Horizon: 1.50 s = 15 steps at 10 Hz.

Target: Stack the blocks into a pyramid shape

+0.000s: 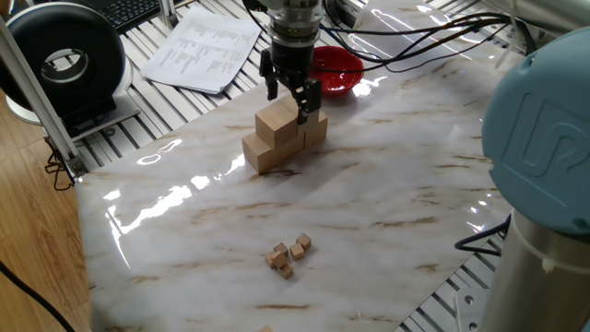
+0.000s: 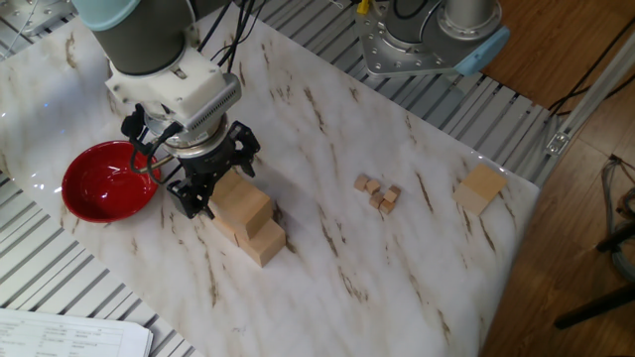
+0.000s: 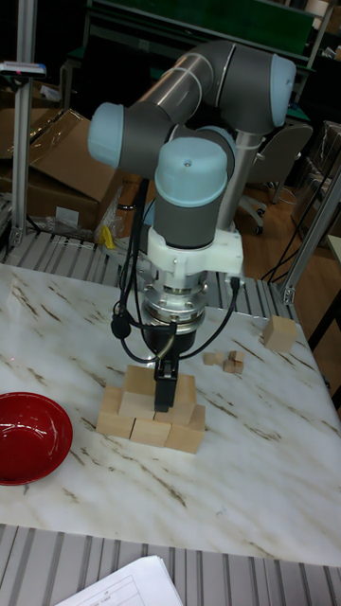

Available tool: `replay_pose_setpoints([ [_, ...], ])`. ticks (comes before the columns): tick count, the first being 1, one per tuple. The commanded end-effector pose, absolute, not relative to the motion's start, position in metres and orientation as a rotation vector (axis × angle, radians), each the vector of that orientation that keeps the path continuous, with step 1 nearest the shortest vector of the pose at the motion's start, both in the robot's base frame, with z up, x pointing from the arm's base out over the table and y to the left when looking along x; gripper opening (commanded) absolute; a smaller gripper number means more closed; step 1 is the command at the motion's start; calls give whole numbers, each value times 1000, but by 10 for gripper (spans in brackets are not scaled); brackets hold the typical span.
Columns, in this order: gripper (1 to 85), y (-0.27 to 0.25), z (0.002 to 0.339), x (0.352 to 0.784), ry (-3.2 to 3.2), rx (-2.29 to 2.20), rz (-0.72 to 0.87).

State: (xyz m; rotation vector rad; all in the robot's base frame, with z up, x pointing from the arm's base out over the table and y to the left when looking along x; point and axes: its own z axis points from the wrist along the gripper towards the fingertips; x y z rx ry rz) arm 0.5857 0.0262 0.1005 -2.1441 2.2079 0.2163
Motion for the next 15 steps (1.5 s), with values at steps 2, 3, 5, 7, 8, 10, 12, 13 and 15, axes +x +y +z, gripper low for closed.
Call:
replay_pose_setpoints([
  [2,807,53,122,592,2305,-2057,177],
  [3,800,63,125,592,2334,-2026,179],
  [5,800,77,128,592,2378,-1982,168],
  [7,797,101,128,591,2438,-1909,143],
  [8,793,114,128,592,2449,-1878,135],
  [10,783,135,123,589,2468,-1825,134],
  [12,780,151,117,581,2524,-1751,87],
  [13,773,155,114,576,2575,-1695,51],
  [15,767,176,109,567,2642,-1563,74],
])
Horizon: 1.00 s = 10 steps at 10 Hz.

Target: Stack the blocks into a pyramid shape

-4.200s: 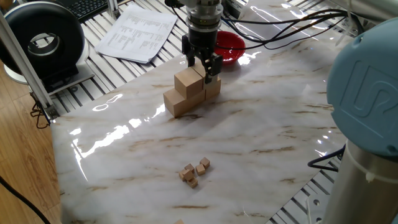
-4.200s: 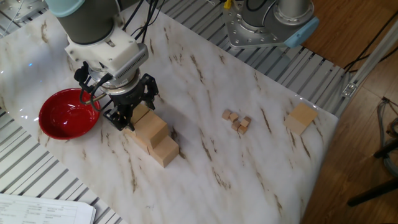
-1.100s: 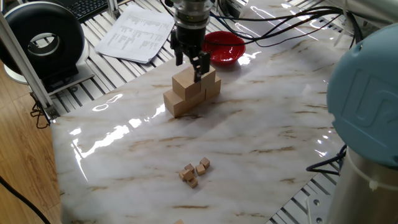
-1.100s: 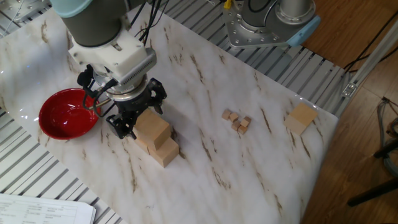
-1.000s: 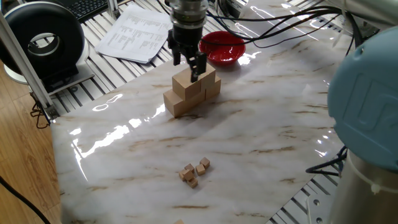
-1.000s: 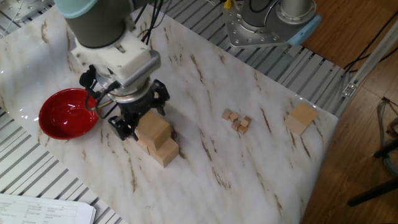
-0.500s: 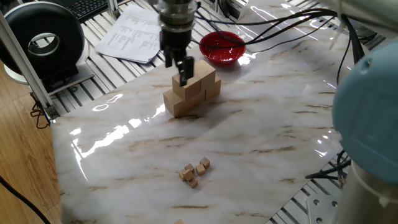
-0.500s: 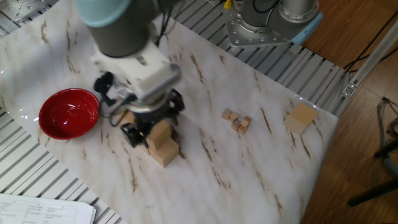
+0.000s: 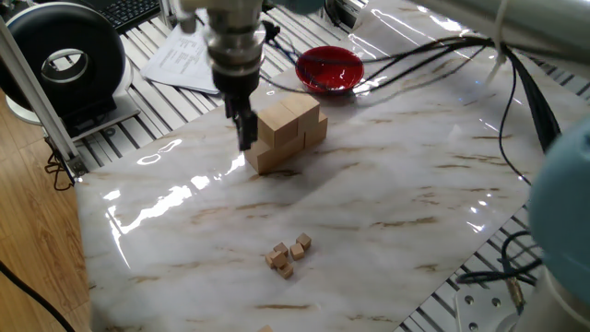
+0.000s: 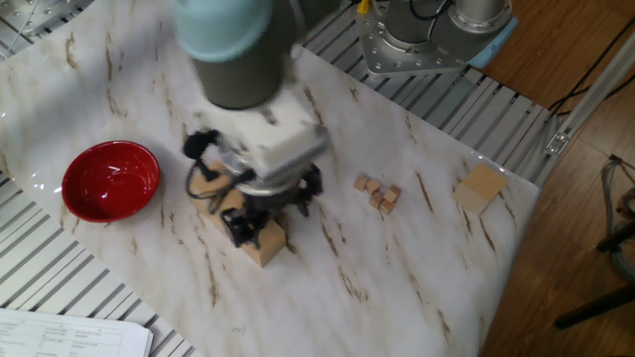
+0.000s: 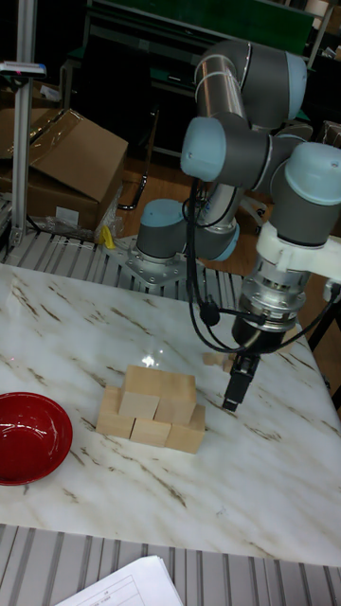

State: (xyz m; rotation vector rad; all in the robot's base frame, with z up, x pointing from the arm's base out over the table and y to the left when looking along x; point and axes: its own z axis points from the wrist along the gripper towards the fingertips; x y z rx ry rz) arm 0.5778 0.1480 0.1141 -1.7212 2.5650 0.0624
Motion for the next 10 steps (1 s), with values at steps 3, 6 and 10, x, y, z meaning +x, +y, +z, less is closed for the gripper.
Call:
replay_pose_setpoints([
  [3,610,179,103,572,2636,-1515,37],
  [6,13,151,104,593,2778,-1168,-142],
  [10,13,165,103,589,2868,-898,-39],
])
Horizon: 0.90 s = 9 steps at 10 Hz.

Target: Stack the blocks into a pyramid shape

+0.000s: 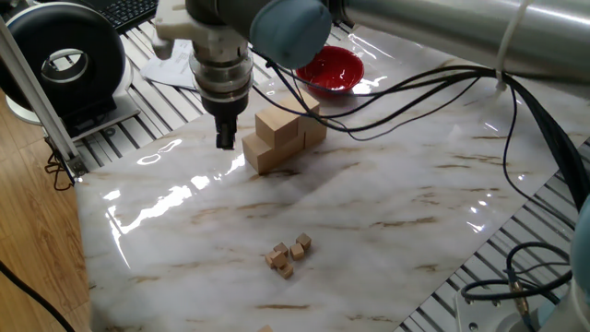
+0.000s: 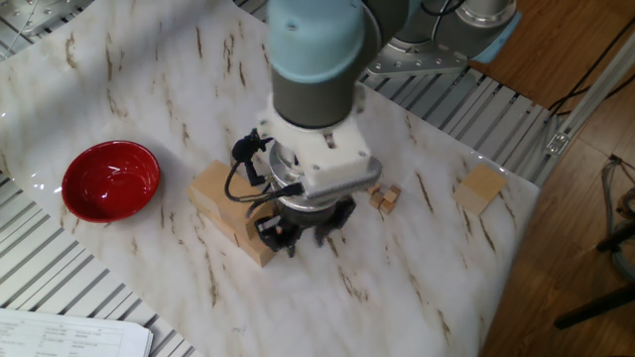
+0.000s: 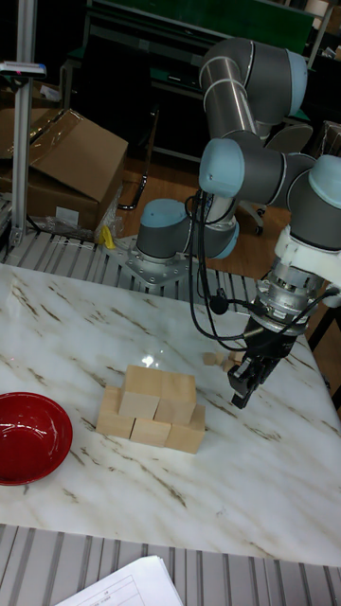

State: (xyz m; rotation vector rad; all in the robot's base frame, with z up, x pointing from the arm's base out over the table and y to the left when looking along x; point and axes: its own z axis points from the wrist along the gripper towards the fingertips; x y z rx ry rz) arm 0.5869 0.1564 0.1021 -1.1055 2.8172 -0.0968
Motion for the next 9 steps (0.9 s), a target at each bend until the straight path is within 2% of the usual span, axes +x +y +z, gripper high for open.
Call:
replay_pose_setpoints([
  [1,13,168,104,599,2855,-804,-32],
  [3,13,149,110,622,2826,-581,-146],
  [5,13,152,112,628,2838,-287,-90],
  [6,13,143,112,627,2847,-234,-133],
  [9,13,163,113,633,2825,-203,-22],
])
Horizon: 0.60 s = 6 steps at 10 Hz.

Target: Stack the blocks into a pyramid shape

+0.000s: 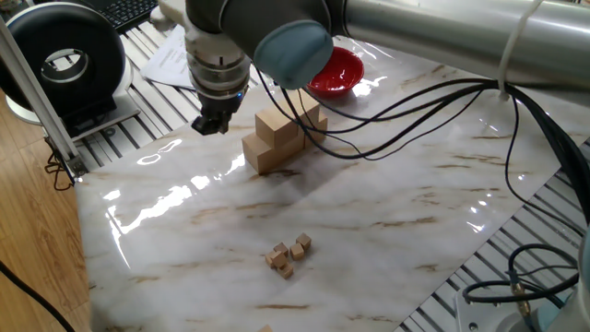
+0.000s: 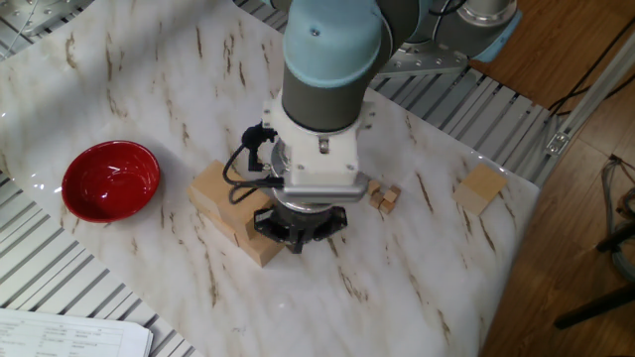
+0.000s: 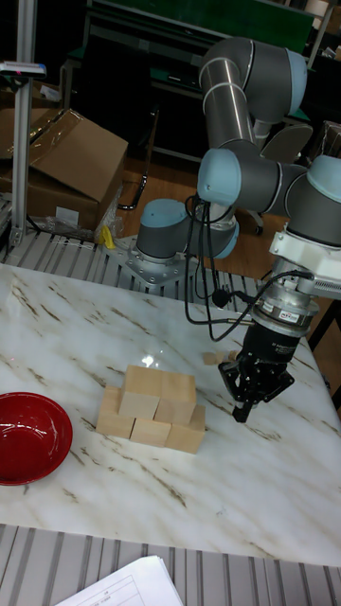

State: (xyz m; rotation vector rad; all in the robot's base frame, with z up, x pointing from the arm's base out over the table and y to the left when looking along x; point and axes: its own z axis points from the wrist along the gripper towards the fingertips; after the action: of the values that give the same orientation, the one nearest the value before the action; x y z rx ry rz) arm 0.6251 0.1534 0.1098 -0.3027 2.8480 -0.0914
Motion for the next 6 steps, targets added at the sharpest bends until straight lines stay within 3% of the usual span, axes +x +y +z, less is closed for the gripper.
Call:
replay_pose_setpoints([
  [1,13,166,113,632,2828,-191,0],
  [6,13,160,110,622,2875,-73,-15],
])
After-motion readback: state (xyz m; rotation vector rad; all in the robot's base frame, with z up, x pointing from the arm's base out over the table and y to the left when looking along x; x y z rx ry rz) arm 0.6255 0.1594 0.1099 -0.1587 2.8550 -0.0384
